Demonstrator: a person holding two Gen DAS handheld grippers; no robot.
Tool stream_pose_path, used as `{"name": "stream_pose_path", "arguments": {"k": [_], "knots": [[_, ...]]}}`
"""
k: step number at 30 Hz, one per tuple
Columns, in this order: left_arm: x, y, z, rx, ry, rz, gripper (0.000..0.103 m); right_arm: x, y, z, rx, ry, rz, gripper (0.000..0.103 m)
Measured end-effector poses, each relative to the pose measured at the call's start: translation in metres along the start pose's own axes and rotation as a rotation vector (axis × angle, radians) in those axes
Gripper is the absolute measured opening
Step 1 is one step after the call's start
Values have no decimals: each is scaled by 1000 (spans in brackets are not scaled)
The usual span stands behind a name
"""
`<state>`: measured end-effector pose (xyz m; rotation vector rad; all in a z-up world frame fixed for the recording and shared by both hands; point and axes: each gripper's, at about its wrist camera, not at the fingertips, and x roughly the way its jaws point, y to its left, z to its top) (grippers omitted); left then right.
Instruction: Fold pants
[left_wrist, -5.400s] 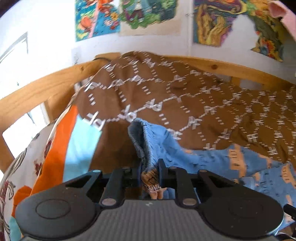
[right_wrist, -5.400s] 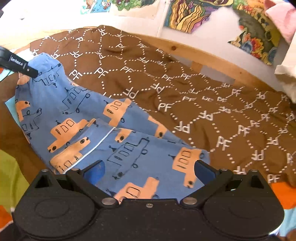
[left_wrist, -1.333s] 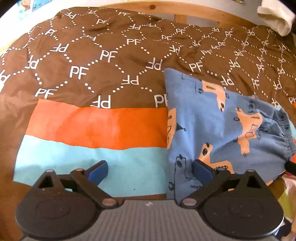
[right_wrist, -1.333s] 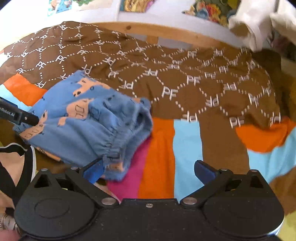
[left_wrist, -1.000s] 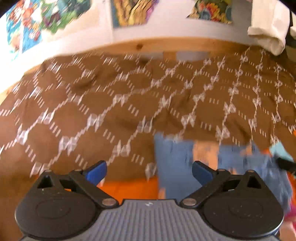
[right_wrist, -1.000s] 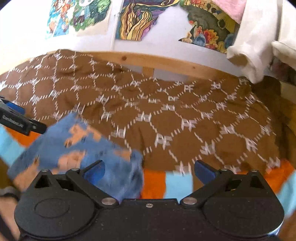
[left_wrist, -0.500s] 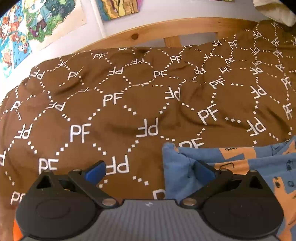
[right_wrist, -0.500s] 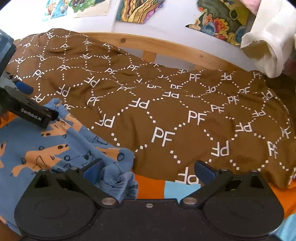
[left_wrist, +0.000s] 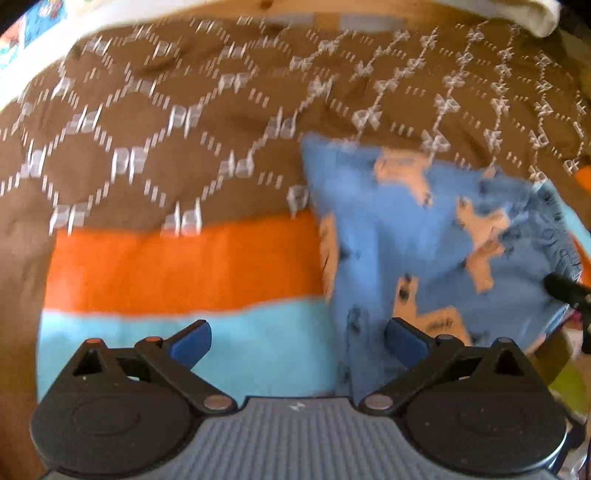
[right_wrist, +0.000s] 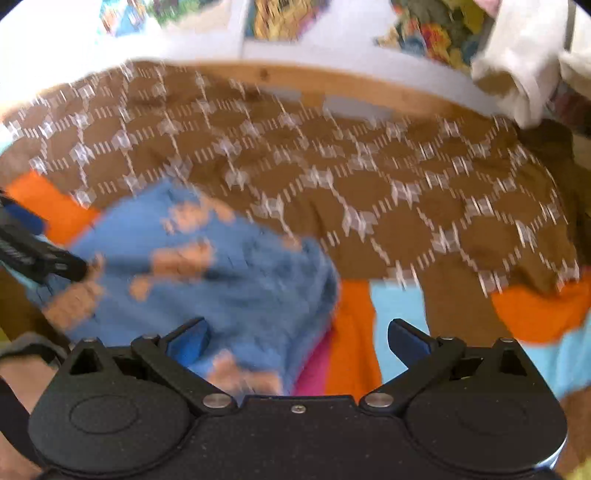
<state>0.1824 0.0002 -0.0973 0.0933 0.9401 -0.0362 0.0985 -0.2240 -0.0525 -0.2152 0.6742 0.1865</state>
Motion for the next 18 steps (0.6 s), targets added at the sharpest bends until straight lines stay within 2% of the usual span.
{"name": "stream_pose_path", "arguments": {"k": [3, 7, 13, 18], "knots": [[-3, 10, -6, -100, 17, -28, 103, -4, -7, -7, 74, 27, 3, 102], [-7, 7, -5, -76, 40, -13, 103, -9, -4, -9, 54, 51, -16, 102], [-9, 9, -8, -85, 50, -17, 103, -15, 3, 19, 34, -19, -23, 102], [-6, 10, -6, -92, 60, -23, 103, -3, 11, 28, 25, 24, -27, 102]]}}
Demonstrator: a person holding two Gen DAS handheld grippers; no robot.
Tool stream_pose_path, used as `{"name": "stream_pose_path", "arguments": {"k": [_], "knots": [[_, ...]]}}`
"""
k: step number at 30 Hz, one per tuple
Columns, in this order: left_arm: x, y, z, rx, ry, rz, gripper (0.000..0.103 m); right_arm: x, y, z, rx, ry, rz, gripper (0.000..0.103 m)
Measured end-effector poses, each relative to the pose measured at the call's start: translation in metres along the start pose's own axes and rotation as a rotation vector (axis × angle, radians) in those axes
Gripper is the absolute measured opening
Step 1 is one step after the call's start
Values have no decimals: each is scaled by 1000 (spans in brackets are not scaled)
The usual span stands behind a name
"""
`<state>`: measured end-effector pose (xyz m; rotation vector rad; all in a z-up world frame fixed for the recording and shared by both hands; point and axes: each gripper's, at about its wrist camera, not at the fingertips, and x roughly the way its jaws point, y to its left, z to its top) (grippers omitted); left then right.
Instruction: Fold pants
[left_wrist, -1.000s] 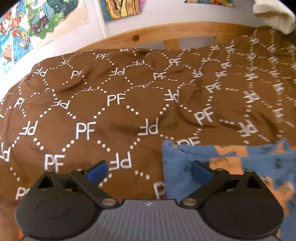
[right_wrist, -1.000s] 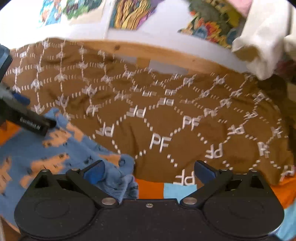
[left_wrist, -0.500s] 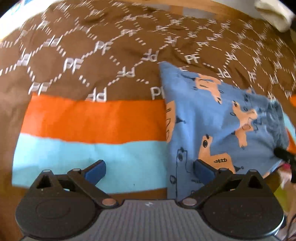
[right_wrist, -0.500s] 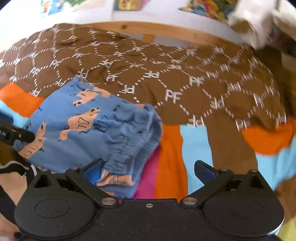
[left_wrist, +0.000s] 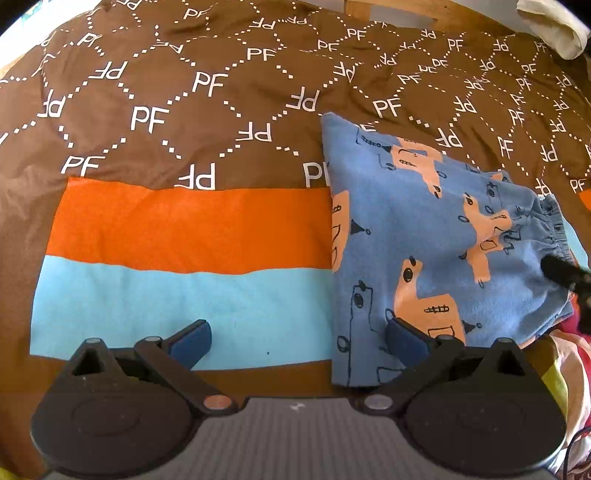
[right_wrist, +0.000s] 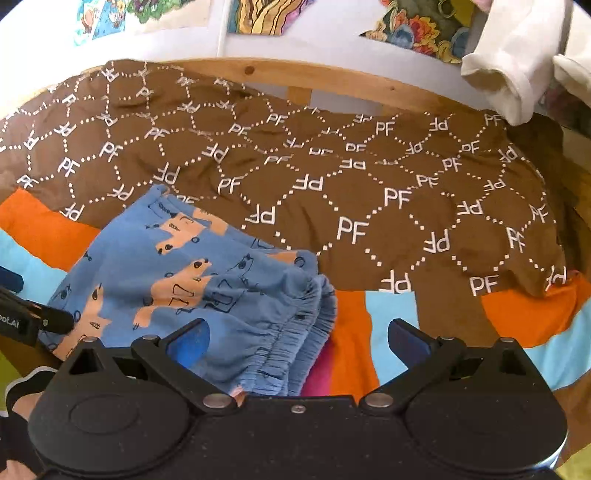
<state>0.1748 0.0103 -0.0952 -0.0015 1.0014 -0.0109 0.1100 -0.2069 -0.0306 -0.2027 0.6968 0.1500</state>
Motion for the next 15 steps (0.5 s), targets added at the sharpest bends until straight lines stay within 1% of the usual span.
{"name": "stream_pose_path", "arguments": {"k": [3, 7, 8, 9, 10, 15], "knots": [[0, 1, 0, 2, -2, -4, 103, 4, -1, -18, 10, 73, -7, 102], [3, 0, 0, 6, -5, 2, 103, -3, -16, -42, 80, 111, 11, 102], [3, -1, 0, 7, -7, 6, 103, -3, -18, -47, 80, 132, -9, 102], [3, -2, -1, 9, -10, 11, 103, -4, -21, -52, 80, 140, -29, 102], [3, -3, -1, 10, -13, 16, 103, -6, -25, -55, 86, 138, -29, 102], [3, -6, -3, 6, -24, 28, 103, -15, -36, -57, 109, 130, 27, 102]]}}
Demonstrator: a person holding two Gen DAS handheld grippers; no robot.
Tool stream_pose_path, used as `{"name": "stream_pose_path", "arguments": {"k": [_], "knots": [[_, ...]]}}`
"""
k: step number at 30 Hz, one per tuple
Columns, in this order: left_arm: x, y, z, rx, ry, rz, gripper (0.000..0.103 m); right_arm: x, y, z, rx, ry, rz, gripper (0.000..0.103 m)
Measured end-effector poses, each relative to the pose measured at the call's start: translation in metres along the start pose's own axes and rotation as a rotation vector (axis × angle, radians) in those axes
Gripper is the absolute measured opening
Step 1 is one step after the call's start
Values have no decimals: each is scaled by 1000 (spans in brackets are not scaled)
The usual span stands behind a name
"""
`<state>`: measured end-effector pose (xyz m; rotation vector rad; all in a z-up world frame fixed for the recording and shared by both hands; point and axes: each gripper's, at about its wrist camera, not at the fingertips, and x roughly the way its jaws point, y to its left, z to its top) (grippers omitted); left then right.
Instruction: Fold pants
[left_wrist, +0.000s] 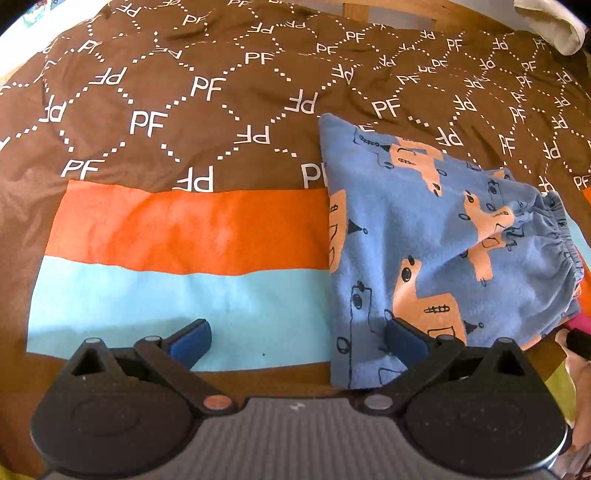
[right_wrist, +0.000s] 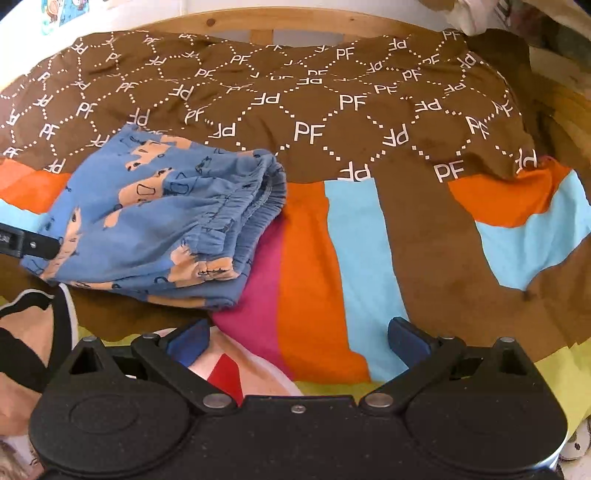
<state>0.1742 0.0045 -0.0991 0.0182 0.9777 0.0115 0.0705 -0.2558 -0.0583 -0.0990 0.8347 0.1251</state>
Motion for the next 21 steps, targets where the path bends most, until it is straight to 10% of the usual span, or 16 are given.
{"name": "stream_pose_path", "arguments": {"k": [5, 12, 21], "knots": [[-3, 5, 3, -16, 25, -34, 103, -7, -8, 10, -16, -26, 59, 102], [-17, 29, 7, -199, -57, -276, 103, -9, -45, 46, 120, -126, 362, 102], [5, 20, 1, -145, -118, -361, 103, 64, -68, 88, 184, -44, 645, 102]]}}
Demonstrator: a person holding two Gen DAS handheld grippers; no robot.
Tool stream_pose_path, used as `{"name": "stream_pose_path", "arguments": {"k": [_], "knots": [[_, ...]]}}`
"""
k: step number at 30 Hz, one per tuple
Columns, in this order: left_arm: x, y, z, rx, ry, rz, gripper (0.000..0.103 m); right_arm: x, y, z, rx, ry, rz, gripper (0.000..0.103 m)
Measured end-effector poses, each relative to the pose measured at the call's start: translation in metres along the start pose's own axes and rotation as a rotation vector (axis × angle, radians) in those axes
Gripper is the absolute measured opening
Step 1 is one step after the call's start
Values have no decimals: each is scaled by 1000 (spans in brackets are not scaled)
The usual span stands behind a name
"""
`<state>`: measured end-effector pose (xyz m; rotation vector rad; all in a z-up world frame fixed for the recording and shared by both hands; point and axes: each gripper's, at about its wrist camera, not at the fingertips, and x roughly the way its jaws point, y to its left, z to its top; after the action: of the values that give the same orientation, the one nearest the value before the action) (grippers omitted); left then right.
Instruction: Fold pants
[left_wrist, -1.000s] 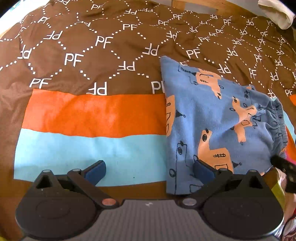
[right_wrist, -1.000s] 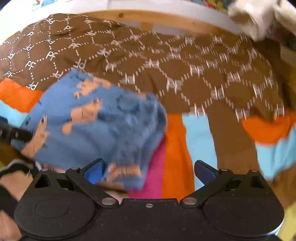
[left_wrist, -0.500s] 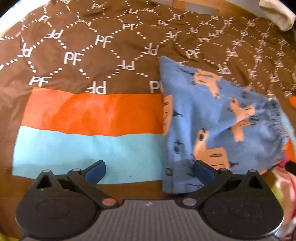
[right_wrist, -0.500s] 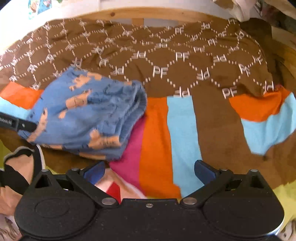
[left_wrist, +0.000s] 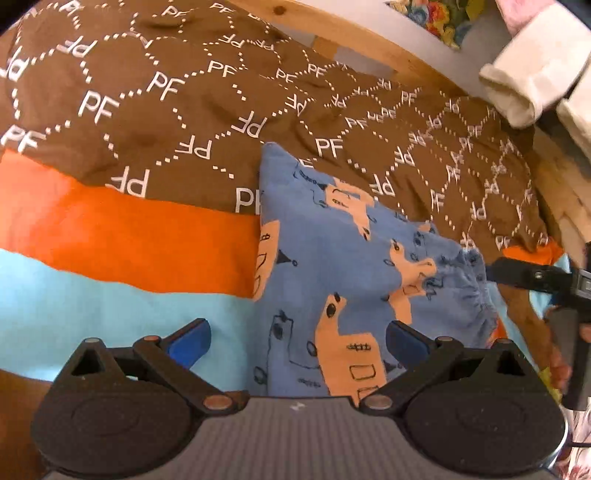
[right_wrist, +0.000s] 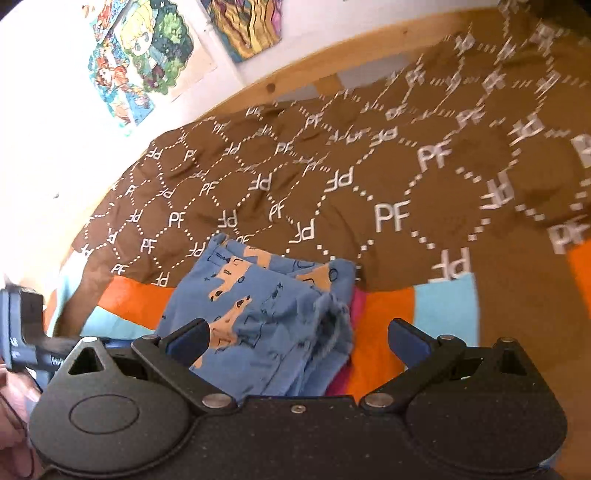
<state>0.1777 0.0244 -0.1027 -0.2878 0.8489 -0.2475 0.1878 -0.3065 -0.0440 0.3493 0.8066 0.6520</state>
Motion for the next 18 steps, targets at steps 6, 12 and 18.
{"name": "stream_pose_path", "arguments": {"k": [6, 12, 18], "knots": [[8, -5, -1, 40, -66, -77, 103, 31, -34, 14, 112, 26, 172, 102], [20, -20, -8, 152, -42, -58, 103, 39, -41, 18, 135, 33, 244, 102], [18, -14, -4, 113, -30, -81, 103, 31, -51, 14, 223, 17, 283, 102]]}}
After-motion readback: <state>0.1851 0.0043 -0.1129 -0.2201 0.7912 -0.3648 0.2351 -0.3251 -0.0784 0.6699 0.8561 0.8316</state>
